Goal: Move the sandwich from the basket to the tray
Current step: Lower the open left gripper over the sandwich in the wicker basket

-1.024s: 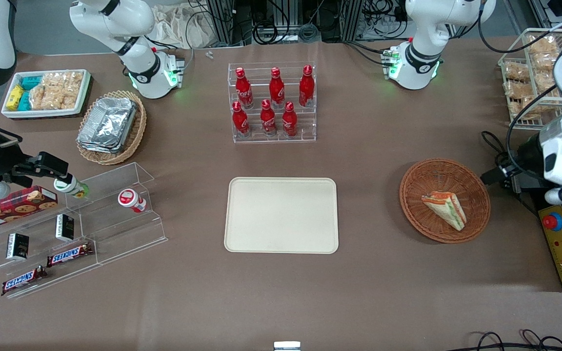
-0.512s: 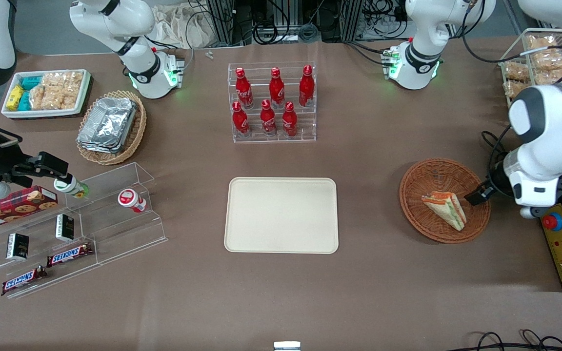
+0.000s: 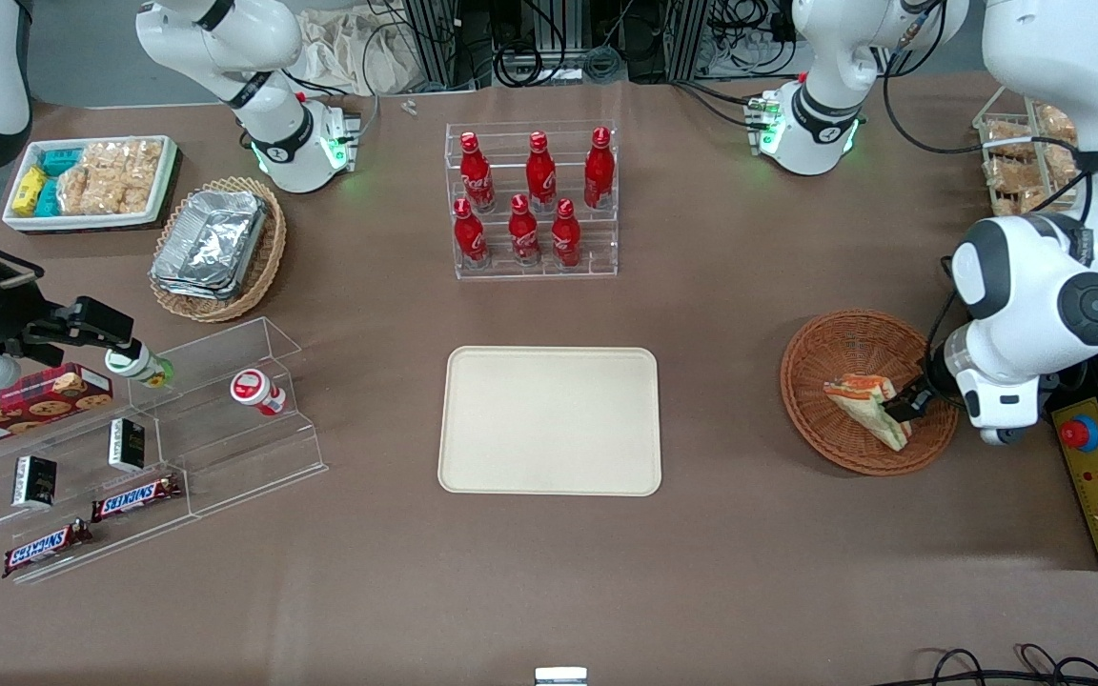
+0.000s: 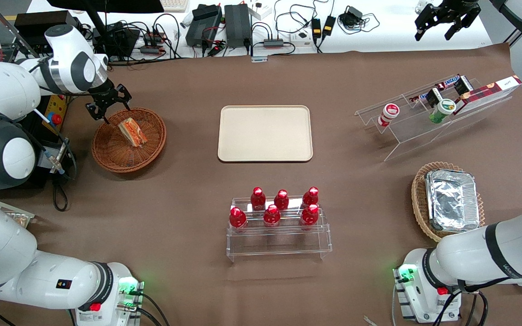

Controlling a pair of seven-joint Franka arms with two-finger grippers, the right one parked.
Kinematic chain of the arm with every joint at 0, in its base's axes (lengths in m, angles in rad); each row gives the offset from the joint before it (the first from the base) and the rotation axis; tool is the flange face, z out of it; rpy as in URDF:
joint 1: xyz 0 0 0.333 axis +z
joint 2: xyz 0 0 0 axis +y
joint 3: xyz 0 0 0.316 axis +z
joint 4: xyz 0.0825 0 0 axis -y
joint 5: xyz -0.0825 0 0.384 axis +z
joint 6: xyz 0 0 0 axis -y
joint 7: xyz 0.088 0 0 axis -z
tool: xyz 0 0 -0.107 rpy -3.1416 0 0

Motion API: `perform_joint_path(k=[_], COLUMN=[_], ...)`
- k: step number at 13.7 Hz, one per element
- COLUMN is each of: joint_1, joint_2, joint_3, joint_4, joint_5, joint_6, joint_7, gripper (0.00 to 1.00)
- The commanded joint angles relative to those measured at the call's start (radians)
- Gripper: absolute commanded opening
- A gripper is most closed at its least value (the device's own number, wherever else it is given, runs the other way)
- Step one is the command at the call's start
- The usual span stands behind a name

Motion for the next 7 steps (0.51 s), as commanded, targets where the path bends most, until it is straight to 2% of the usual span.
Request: perform_joint_path(k=[1,7], joint_1=[-0.010,-0.012], joint_2=[0.031,0.067], joint_3=[-0.005,-0.017], joint_4=[0.005,0.002], joint_5=[-0.013,-0.056], joint_6=[0.056,0.100], joint_7=[-0.026,-0.032], gripper=[0.95,0.95])
